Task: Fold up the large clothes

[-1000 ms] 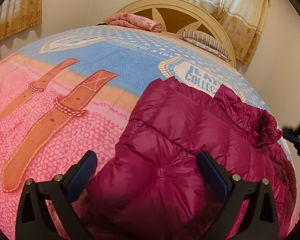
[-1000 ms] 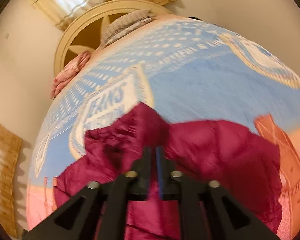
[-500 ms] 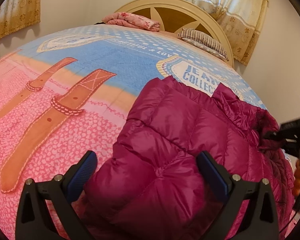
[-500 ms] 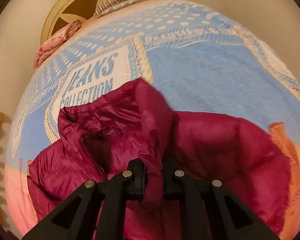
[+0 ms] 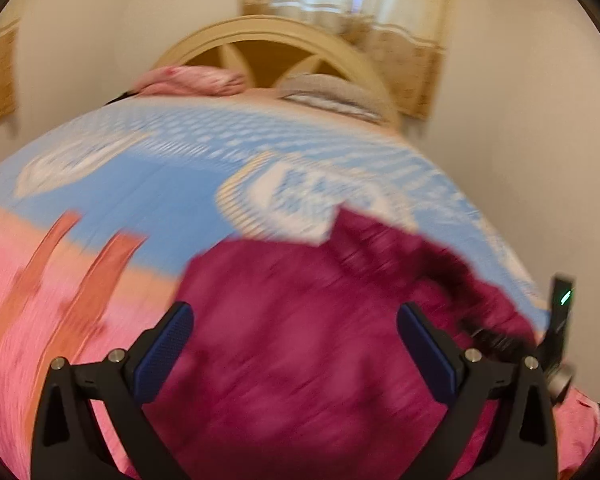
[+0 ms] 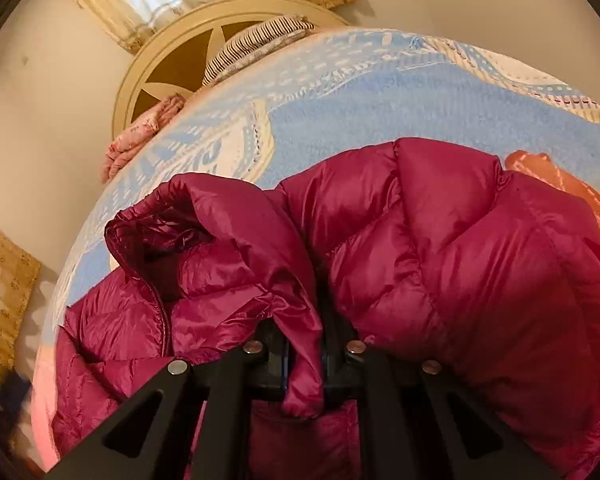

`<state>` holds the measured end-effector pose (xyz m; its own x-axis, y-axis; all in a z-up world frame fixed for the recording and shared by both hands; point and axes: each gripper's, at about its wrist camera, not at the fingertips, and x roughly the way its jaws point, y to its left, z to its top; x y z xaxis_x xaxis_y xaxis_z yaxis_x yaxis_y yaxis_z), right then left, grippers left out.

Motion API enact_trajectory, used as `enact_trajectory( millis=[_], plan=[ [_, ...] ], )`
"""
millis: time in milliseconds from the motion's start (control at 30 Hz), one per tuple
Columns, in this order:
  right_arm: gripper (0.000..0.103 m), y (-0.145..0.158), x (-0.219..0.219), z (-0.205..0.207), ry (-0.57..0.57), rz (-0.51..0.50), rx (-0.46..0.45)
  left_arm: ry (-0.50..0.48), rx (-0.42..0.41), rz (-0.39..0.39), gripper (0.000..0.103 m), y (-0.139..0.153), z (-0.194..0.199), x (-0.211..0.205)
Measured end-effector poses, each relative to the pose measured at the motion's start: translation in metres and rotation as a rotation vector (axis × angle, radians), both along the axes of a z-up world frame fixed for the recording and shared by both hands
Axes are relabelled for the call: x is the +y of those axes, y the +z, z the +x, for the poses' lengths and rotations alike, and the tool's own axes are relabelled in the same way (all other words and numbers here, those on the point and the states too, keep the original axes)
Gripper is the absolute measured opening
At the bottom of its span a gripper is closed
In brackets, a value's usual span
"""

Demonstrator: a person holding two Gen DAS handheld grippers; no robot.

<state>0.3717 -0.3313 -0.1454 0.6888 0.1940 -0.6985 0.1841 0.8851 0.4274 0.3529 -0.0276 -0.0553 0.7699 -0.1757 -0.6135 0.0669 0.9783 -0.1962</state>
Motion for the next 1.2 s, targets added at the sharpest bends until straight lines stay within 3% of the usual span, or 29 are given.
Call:
enact_trajectory(
  millis=[133, 233, 333, 367, 400, 433, 500, 567, 600, 667, 800, 933, 1067, 1133, 1200],
  plan=[
    [0.009, -0.002, -0.006, -0.004, -0.003, 0.057, -0.020, -0.116, 0.044, 0.106, 0.103, 0.003, 0.048, -0.066],
    [0.009, -0.006, -0.006, 0.000, -0.004, 0.077, -0.029, -0.120, 0.057, 0.219, 0.103, -0.014, 0.076, -0.114],
    [0.009, -0.008, -0.009, 0.000, -0.003, 0.100, -0.036, -0.065, 0.123, 0.334, 0.103, -0.041, 0.106, -0.140],
    [0.009, -0.009, -0.011, 0.000, -0.002, 0.105, -0.037, -0.036, 0.146, 0.367, 0.098, -0.049, 0.116, -0.142],
    [0.009, -0.009, -0.012, 0.001, -0.002, 0.110, -0.039, 0.008, 0.171, 0.388, 0.080, -0.054, 0.125, -0.137],
    [0.009, -0.009, -0.012, 0.001, -0.002, 0.113, -0.040, 0.042, 0.200, 0.376, 0.072, -0.056, 0.130, -0.129],
    [0.009, -0.010, -0.013, 0.001, 0.000, 0.119, -0.042, 0.073, 0.254, 0.221, 0.040, -0.057, 0.136, -0.098],
    [0.009, -0.011, -0.014, 0.001, 0.000, 0.127, -0.043, 0.076, 0.290, 0.131, 0.024, -0.058, 0.132, -0.076],
    [0.009, -0.011, -0.015, 0.001, 0.001, 0.129, -0.044, 0.072, 0.286, 0.124, 0.021, -0.057, 0.124, -0.069],
    [0.009, -0.011, -0.014, 0.001, 0.001, 0.127, -0.043, 0.072, 0.250, 0.114, 0.019, -0.049, 0.100, -0.062],
    [0.009, -0.011, -0.016, 0.002, 0.001, 0.126, -0.041, 0.118, 0.232, 0.008, 0.019, -0.044, 0.057, -0.039],
    [0.009, -0.012, -0.016, 0.002, 0.002, 0.124, -0.040, 0.127, 0.262, 0.001, 0.024, -0.060, 0.052, -0.032],
    [0.009, -0.012, -0.017, 0.002, 0.002, 0.125, -0.040, 0.140, 0.265, -0.055, 0.026, -0.076, 0.043, -0.025],
    [0.009, -0.012, -0.016, 0.002, 0.003, 0.129, -0.040, 0.137, 0.239, -0.102, 0.027, -0.083, 0.041, -0.020],
    [0.012, -0.013, -0.018, 0.001, 0.008, 0.159, -0.046, 0.147, 0.218, -0.214, 0.027, -0.090, 0.040, -0.007]
  ],
)
